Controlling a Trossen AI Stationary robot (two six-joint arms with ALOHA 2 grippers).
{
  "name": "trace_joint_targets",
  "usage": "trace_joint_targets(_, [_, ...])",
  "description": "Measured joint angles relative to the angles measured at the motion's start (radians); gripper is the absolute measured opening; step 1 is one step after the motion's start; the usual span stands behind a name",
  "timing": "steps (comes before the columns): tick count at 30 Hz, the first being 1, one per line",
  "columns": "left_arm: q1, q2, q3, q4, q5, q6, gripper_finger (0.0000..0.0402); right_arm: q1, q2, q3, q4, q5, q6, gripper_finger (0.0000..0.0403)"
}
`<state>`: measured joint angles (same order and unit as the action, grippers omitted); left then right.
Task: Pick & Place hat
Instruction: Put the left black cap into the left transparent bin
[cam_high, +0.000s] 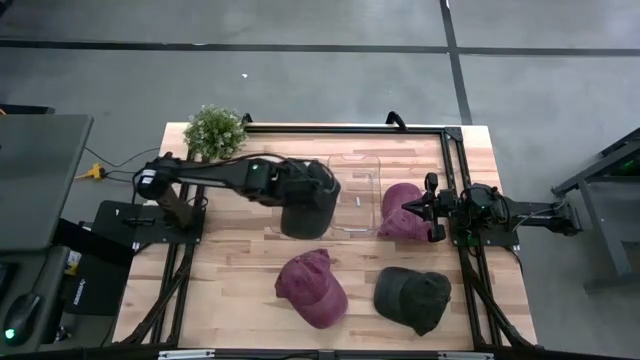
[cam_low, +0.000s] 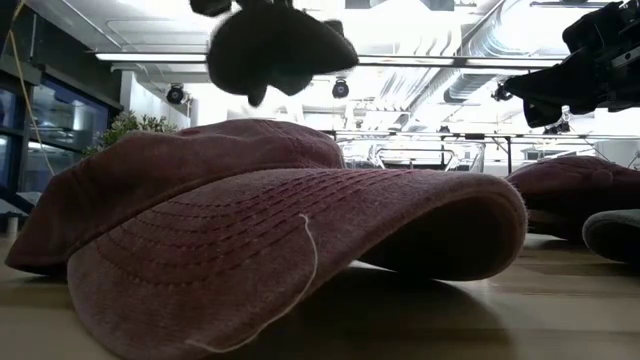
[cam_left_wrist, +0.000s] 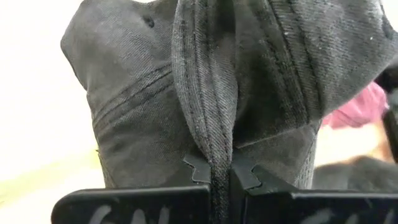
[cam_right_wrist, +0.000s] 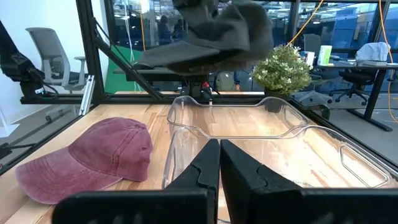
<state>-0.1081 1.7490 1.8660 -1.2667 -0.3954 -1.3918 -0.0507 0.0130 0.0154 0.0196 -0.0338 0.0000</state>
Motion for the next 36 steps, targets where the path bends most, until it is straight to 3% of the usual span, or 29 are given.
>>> trace_joint_targets(17, [0.108,0.16,0.001,-0.01,-0.049,-0.115,0.0,0.0,0.0,0.0,0.001,0.0,0.0,0.0008])
trace_joint_targets(28, [0.109,0.172,-0.001,-0.132,-0.116,-0.124,0.0,0.0,0.001,0.0,0.001,0.0,0.0,0.0005])
trace_joint_targets(36, [0.115,0.18,-0.001,-0.126,-0.134,-0.106,0.0,0.0,0.001,0.0,0.001,0.0,0.0,0.0007])
